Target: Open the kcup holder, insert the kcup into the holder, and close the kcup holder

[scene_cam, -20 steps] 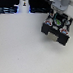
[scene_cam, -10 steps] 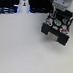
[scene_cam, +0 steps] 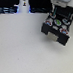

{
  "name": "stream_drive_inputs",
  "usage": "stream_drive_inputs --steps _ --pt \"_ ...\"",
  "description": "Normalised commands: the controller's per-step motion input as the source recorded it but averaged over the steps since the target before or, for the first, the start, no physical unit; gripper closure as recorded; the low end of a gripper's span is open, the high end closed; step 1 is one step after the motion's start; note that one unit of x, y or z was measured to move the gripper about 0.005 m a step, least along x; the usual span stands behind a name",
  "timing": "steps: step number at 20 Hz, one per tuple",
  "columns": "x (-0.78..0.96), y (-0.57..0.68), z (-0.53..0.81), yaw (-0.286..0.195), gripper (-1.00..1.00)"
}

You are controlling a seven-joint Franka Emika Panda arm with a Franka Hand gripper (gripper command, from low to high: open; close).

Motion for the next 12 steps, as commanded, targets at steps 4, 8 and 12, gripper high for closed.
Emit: stream_drive_inputs --steps 4,8,12 --pt "0.56 -0.47 0.08 0.039 -1.00" --pt "0.65 -0.46 0.04 0.031 -1.00" --pt "0.69 -0.34 -0.01 0.047 -1.00"
